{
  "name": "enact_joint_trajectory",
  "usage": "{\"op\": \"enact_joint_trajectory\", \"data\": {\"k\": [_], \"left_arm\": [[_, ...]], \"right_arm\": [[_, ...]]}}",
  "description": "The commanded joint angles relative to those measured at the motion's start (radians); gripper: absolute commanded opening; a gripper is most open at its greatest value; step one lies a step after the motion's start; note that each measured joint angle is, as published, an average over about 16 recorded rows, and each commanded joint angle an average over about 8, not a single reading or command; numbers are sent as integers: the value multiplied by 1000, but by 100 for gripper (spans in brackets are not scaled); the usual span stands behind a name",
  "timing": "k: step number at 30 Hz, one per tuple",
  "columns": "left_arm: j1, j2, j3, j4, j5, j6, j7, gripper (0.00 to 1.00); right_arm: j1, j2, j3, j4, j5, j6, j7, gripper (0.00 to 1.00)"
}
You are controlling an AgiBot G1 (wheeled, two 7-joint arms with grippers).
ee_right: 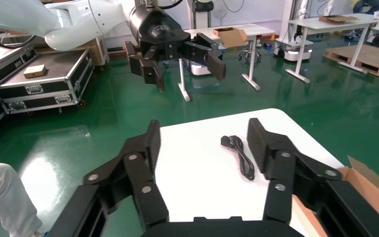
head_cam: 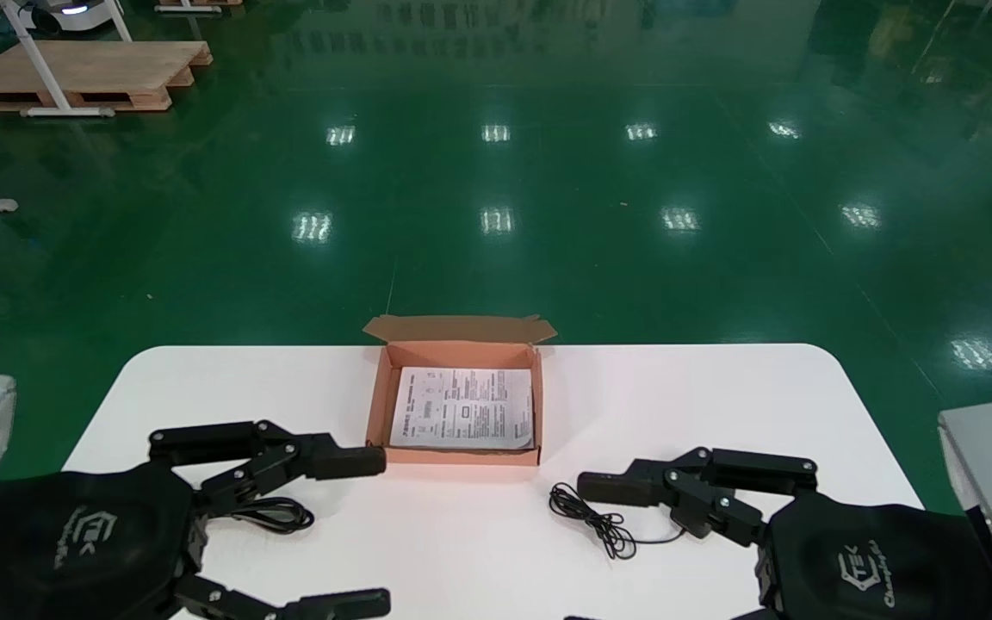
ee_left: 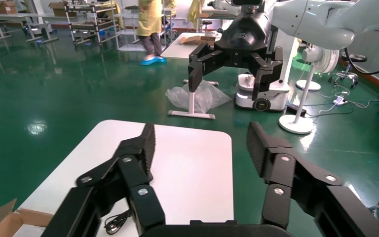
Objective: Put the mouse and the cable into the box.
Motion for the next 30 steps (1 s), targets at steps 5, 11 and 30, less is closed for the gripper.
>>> {"op": "enact_joint_trajectory", "data": {"k": [5, 11, 30], "left_arm": [[0, 0, 0, 0, 0, 0, 0, 100], [0, 0, 0, 0, 0, 0, 0, 100], [0, 0, 0, 0, 0, 0, 0, 100]], "right_arm": [[0, 0, 0, 0, 0, 0, 0, 100], [0, 0, 0, 0, 0, 0, 0, 100], [0, 1, 1, 0, 1, -1, 0, 100]]}}
